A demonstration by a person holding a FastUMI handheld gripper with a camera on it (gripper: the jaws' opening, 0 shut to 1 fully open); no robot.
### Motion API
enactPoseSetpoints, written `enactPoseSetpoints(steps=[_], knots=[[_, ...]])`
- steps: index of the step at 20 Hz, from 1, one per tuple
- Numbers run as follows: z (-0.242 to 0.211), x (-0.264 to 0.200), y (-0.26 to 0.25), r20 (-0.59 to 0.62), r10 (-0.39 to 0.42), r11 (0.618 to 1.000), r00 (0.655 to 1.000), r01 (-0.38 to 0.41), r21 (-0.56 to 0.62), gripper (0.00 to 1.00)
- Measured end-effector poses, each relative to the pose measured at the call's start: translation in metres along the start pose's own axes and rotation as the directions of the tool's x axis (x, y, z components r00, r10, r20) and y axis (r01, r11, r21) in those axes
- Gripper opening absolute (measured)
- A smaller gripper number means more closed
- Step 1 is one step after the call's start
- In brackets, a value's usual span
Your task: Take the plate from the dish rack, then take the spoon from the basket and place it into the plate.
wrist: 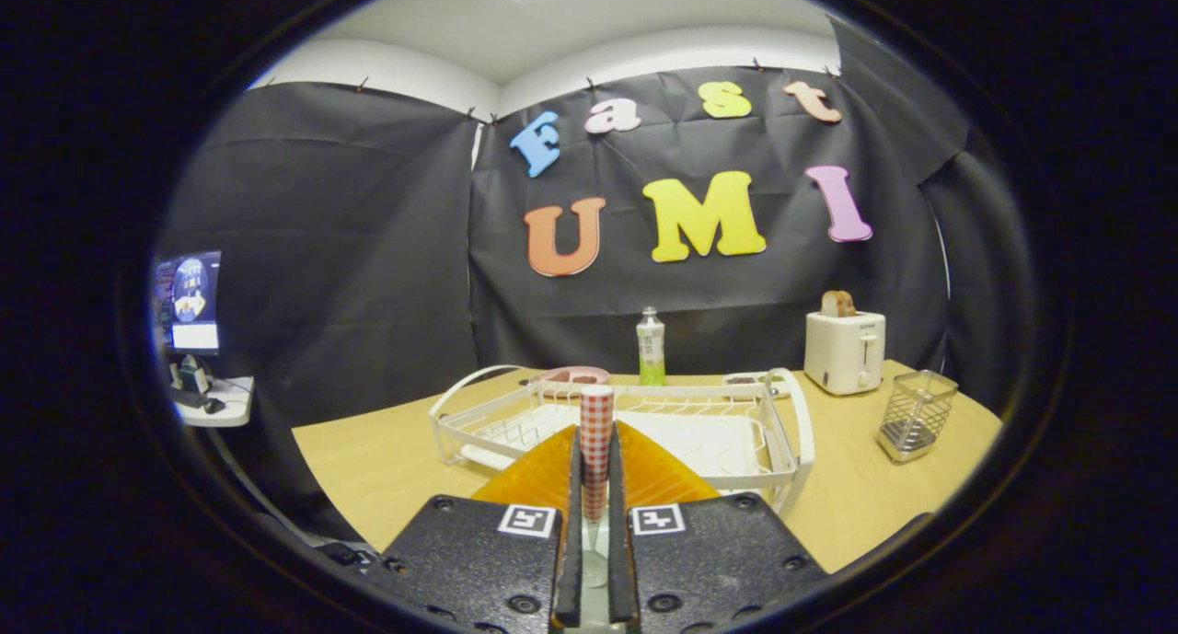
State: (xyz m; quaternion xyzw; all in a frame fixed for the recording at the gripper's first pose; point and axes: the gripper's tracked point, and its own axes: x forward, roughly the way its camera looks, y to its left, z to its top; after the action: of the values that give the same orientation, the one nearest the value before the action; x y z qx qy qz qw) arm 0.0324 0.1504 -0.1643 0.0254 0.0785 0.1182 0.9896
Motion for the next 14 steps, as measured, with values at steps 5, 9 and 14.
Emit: enactPoseSetpoints(steps=[5, 9, 14], knots=[[0.011, -0.019, -0.016, 0.036, -0.033, 0.999, 0.999, 0.033, -0.008, 0.28], [0.024, -0.037, -0.037, 0.083, -0.103, 0.994, 0.991, 0.106, -0.027, 0.46], [0.042, -0.052, -0.057, 0.122, -0.179, 0.981, 0.976, 0.186, -0.050, 0.82]])
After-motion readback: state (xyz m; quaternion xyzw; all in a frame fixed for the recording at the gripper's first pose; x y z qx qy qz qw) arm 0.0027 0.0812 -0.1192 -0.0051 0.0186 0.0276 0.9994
